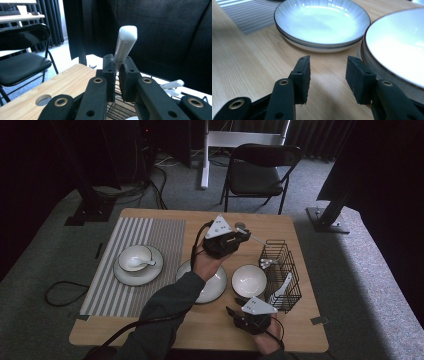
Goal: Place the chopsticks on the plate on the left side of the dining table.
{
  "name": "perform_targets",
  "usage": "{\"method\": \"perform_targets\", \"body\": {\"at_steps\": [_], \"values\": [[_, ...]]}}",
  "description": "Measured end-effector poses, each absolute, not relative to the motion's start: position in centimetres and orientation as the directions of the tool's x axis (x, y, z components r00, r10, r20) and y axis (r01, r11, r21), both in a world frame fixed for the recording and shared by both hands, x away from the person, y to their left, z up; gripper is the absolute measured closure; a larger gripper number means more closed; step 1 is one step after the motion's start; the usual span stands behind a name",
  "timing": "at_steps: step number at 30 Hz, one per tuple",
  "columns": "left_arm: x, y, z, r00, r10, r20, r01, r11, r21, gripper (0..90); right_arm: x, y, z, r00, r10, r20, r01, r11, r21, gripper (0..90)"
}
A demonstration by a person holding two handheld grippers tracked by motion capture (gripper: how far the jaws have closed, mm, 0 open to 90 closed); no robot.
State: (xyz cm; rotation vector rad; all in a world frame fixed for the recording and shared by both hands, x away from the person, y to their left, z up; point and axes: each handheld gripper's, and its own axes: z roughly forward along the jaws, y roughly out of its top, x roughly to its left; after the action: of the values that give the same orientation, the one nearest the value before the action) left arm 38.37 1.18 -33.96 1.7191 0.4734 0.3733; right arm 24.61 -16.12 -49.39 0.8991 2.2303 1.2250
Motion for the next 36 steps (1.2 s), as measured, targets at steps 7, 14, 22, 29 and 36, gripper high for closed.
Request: {"method": "perform_targets", "body": {"at_steps": [7,14,22,29,36], "values": [[37.5,4.2,-33.2,0.852,0.523,-0.01,0.099,-0.143,0.985,84.5,24.8,-15.4,-47.4,-0.704,0.702,-0.109,0.269,0.405,0.874,54.0],[36.5,7.1,-33.5,0.838,0.546,0.0,0.102,-0.157,0.982,84.5,25.6,-14.7,-45.5,-0.703,0.697,-0.142,0.222,0.404,0.888,53.9],[35.4,10.2,-34.7,0.813,0.583,-0.004,0.133,-0.18,0.975,84.5,27.1,-13.2,-44.1,-0.713,0.68,-0.171,0.177,0.411,0.894,54.0],[34.8,12.4,-35.6,0.794,0.608,-0.003,0.157,-0.2,0.967,84.5,28.8,-11.1,-43.6,-0.72,0.667,-0.191,0.161,0.428,0.889,54.4],[34.3,14.2,-36.2,0.772,0.636,-0.02,0.182,-0.191,0.965,84.5,31.0,-9.8,-43.3,-0.71,0.671,-0.214,0.152,0.443,0.884,54.8]]}}
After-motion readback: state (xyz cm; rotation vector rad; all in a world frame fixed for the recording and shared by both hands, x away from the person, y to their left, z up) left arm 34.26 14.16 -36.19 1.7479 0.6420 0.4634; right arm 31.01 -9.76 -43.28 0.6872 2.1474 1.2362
